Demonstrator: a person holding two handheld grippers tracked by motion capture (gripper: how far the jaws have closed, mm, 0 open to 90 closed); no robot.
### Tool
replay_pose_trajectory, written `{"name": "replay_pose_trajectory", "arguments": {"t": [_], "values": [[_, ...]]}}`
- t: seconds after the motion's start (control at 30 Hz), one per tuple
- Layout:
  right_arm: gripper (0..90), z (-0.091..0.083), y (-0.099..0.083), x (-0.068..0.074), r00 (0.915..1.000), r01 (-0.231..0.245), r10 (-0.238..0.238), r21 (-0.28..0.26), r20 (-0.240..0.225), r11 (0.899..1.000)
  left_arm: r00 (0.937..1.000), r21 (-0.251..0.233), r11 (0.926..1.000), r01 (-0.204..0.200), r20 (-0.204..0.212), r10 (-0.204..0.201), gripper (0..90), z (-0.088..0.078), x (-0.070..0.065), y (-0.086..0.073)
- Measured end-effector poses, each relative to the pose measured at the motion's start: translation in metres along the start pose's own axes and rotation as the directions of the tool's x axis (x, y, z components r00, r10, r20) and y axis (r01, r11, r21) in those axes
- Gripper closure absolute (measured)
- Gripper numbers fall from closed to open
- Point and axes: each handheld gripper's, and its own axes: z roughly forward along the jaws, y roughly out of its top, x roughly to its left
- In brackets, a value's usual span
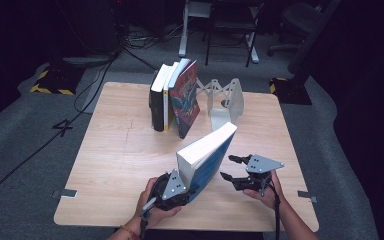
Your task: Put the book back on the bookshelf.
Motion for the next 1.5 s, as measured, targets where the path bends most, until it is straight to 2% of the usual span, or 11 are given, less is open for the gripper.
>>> {"name": "replay_pose_trajectory", "arguments": {"t": [0.13,0.23,0.47,0.6,0.77,0.97,1.07,1.17,1.37,1.43,1.5], "values": [[34.1,0.001,-0.003,-0.002,1.0,-0.008,0.008,0.006,-0.004,1.0,0.9982,0.01,0.9998,-0.018,0.057,0.017,56.3,-0.008,0.01,-0.003],[33.9,0.002,-0.004,-0.002,1.0,-0.004,0.004,0.008,-0.003,1.0,0.9962,0.02,0.9993,-0.032,0.081,0.031,56.6,-0.012,0.014,-0.005],[32.4,0.01,-0.006,0.001,0.9991,-0.012,0.013,0.025,-0.039,1.0,0.9872,0.031,0.9977,-0.061,0.149,0.056,56.9,-0.025,0.023,-0.011],[31.8,0.016,-0.007,0.005,0.9964,-0.018,0.02,0.029,-0.083,0.999,0.9798,0.033,0.9965,-0.076,0.188,0.069,57.2,-0.034,0.027,-0.015],[30.6,0.025,-0.007,0.011,0.9915,0.01,-0.003,0.052,-0.13,0.999,0.9689,0.041,0.9948,-0.093,0.234,0.081,57.6,-0.04,0.03,-0.017],[30.6,0.035,-0.007,0.017,0.9792,0.03,-0.018,0.058,-0.202,0.998,0.9638,0.042,0.9946,-0.095,0.254,0.081,57.6,-0.043,0.032,-0.019],[32.7,0.039,-0.007,0.02,0.9707,0.044,-0.029,0.058,-0.238,0.997,0.9638,0.043,0.9953,-0.087,0.257,0.073,57.3,-0.043,0.032,-0.019],[30.8,0.044,-0.007,0.024,0.9707,0.051,-0.035,0.061,-0.238,0.997,0.9661,0.04,0.9951,-0.091,0.246,0.078,56.8,-0.043,0.032,-0.02],[41.7,0.036,-0.01,0.019,0.9623,0.049,-0.031,0.058,-0.27,0.997,0.9727,0.061,0.9935,-0.095,0.218,0.08,53.4,-0.045,0.033,-0.025],[46.8,0.03,-0.009,0.018,0.9537,0.086,-0.063,0.068,-0.294,0.994,0.9746,0.07,0.9943,-0.081,0.215,0.065,50.2,-0.045,0.035,-0.027],[48.9,0.026,-0.008,0.018,0.9473,0.098,-0.072,0.07,-0.312,0.993,0.9768,0.089,0.9936,-0.071,0.208,0.051,47.2,-0.045,0.037,-0.029]]}}
